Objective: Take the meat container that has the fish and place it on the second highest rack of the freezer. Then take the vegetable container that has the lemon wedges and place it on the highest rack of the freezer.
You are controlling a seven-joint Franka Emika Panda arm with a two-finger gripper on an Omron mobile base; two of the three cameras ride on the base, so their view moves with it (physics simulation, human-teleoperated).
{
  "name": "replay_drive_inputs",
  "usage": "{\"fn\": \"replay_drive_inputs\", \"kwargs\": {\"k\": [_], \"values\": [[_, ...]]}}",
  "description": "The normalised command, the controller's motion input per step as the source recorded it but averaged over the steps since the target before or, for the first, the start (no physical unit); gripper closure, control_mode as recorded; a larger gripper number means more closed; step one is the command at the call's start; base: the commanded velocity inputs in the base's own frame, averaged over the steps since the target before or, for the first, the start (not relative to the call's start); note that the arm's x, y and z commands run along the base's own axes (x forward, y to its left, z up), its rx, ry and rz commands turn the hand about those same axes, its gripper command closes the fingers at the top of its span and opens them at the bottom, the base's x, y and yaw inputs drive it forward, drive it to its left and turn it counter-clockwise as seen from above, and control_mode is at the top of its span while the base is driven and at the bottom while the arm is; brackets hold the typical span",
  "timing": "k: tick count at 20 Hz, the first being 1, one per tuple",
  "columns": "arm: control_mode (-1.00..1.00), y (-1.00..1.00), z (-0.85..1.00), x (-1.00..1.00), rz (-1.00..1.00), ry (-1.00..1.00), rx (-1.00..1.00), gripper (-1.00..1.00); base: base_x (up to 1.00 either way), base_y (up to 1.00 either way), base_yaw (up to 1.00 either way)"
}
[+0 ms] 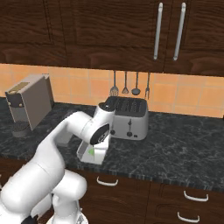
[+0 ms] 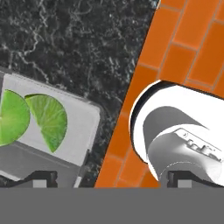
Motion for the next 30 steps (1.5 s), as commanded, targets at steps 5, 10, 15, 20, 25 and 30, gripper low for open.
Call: {"fn": "replay_drive_inputs", "kwargs": {"k": [5, 10, 15, 20, 25, 30], "values": [[-1.0, 0.05, -0.34, 0.28, 0.0, 0.1, 0.04, -1.0, 0.0, 0.0, 0.0], [-1.0, 0.0, -0.25, 0.18, 0.0, 0.12, 0.04, -1.0, 0.0, 0.0, 0.0], [-1.0, 0.18, -0.16, 0.05, -0.06, 0.11, 0.01, -1.0, 0.0, 0.0, 0.0], [-1.0, 0.24, -0.1, 0.17, -0.05, 0.01, 0.0, -1.0, 0.0, 0.0, 0.0], [-1.0, 0.05, -0.34, 0.0, -0.03, 0.01, 0.0, -1.0, 0.0, 0.0, 0.0], [-1.0, 0.0, -0.31, 0.0, -0.01, 0.0, 0.0, -1.0, 0.0, 0.0, 0.0]]}}
